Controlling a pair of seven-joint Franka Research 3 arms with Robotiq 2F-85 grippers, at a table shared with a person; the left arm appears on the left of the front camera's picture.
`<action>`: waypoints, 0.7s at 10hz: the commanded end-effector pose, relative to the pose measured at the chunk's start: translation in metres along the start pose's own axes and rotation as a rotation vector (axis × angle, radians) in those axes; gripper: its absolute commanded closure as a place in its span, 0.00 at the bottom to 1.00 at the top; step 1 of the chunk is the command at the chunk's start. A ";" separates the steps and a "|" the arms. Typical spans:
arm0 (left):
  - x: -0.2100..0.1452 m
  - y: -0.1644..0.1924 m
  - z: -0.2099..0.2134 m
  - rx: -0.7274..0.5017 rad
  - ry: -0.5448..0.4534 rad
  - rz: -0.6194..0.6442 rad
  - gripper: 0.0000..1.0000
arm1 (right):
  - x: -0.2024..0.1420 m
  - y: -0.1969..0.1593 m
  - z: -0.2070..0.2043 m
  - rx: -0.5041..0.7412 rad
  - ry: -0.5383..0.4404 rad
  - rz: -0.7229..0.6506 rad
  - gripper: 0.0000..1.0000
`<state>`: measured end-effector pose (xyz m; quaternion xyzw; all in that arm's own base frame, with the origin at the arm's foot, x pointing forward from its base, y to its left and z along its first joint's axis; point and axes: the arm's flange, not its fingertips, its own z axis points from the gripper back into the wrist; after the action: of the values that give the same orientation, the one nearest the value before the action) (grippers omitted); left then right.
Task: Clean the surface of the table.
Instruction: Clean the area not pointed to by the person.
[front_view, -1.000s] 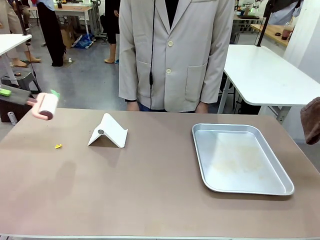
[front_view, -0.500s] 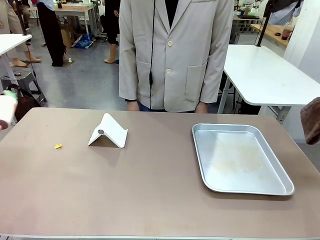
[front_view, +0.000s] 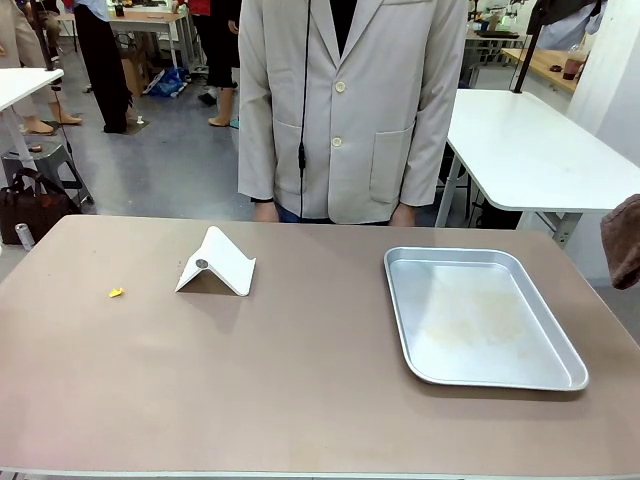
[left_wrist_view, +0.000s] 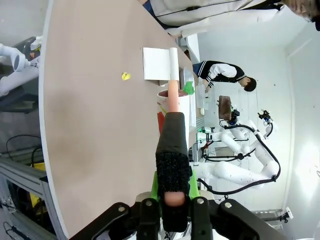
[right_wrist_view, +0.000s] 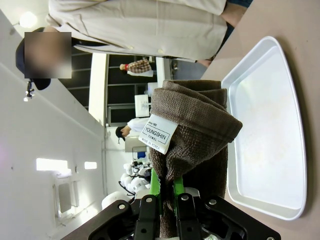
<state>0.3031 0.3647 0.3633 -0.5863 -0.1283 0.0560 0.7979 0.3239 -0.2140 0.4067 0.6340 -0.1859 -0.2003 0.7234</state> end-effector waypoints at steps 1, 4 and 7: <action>0.001 -0.007 0.004 -0.021 0.011 -0.024 0.97 | -0.001 0.003 0.002 0.008 0.006 0.006 1.00; 0.002 -0.007 0.003 -0.014 -0.003 -0.014 0.97 | -0.001 0.003 0.002 0.008 0.006 0.006 1.00; 0.013 -0.014 -0.021 0.038 0.025 -0.007 0.97 | -0.001 0.003 0.002 0.008 0.006 0.006 1.00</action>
<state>0.3153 0.3587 0.3672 -0.5792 -0.1259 0.0462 0.8041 0.3239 -0.2140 0.4067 0.6340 -0.1859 -0.2003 0.7234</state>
